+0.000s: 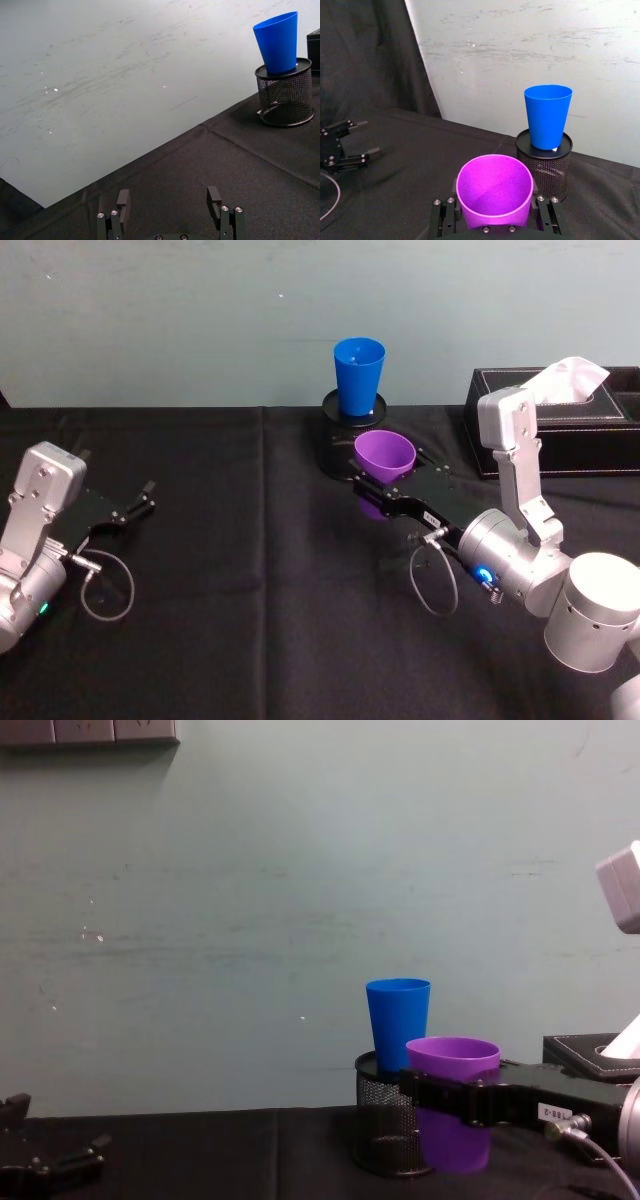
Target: Pick up one cup with a gripper and tap it against the other cup.
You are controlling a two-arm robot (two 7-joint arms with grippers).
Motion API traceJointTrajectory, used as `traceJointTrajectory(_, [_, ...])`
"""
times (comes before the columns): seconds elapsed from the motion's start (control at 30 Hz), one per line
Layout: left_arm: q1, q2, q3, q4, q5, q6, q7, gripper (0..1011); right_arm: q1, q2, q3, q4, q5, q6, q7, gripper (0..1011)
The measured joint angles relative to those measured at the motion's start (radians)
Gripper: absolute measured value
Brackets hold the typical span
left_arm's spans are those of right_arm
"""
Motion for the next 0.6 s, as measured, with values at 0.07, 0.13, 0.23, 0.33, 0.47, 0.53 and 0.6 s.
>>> traceJointTrajectory(0.07, [0.000,0.000,0.000,0.000,0.000,0.000,0.000,1000,0.000,0.000,0.000,0.000,0.000,0.000,0.000,733])
traceJointTrajectory(0.13, [0.000,0.000,0.000,0.000,0.000,0.000,0.000,1000,0.000,0.000,0.000,0.000,0.000,0.000,0.000,733])
traceJointTrajectory(0.23, [0.000,0.000,0.000,0.000,0.000,0.000,0.000,1000,0.000,0.000,0.000,0.000,0.000,0.000,0.000,733])
traceJointTrajectory(0.33, [0.000,0.000,0.000,0.000,0.000,0.000,0.000,1000,0.000,0.000,0.000,0.000,0.000,0.000,0.000,733])
traceJointTrajectory(0.47, [0.000,0.000,0.000,0.000,0.000,0.000,0.000,1000,0.000,0.000,0.000,0.000,0.000,0.000,0.000,733])
traceJointTrajectory(0.53, [0.000,0.000,0.000,0.000,0.000,0.000,0.000,1000,0.000,0.000,0.000,0.000,0.000,0.000,0.000,733])
traceJointTrajectory(0.6, [0.000,0.000,0.000,0.000,0.000,0.000,0.000,1000,0.000,0.000,0.000,0.000,0.000,0.000,0.000,733])
